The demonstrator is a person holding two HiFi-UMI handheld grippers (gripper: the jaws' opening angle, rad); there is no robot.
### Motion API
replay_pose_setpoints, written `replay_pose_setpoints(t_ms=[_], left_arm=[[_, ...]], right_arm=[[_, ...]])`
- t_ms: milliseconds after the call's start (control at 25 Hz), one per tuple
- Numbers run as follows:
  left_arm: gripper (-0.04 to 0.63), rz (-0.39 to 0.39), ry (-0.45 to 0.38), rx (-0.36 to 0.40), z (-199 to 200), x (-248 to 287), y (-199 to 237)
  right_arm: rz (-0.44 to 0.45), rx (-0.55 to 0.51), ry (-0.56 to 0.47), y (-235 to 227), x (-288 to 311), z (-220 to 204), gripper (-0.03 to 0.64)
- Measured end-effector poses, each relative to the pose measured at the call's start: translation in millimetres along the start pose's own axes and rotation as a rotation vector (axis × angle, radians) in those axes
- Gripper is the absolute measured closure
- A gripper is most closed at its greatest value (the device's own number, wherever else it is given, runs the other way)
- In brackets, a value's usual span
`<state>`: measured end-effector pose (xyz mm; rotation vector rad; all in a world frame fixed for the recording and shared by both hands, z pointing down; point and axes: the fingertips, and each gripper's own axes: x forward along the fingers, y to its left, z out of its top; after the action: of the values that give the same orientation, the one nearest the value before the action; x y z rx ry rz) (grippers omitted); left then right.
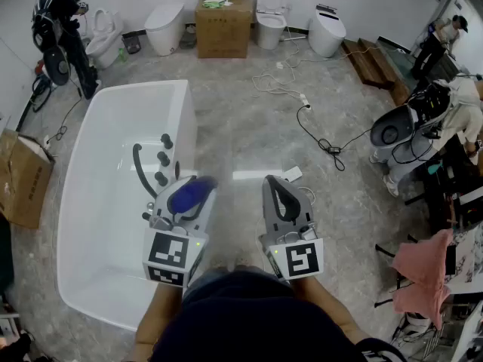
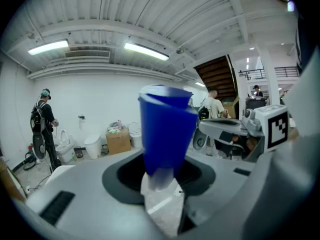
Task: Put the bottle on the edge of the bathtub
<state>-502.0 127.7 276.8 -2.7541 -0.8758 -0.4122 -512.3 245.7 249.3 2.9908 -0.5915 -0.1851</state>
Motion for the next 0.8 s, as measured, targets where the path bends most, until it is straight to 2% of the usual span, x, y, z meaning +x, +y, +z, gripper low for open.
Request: replay_pose_setpoints(t_ms=[280, 560, 680, 800], left_arm=[[0.44, 0.1, -0.119, -0.001, 19, 5, 4], [0.44, 0.159, -0.134, -0.018, 19, 17, 3], [0.44, 0.18, -0.135, -0.042, 21, 28, 7], [0.44, 0.187, -0.133, -0.033, 23, 41, 17]], right_arm=[[-0.006, 0.027, -0.025, -16, 6, 6, 0.601], [0.015, 0.045, -0.02, -37, 5, -2, 0.601], [0.025, 0.047, -0.013, -44, 14, -7, 0.601], [0.03, 0.051, -0.005, -51, 29, -11, 0.601]])
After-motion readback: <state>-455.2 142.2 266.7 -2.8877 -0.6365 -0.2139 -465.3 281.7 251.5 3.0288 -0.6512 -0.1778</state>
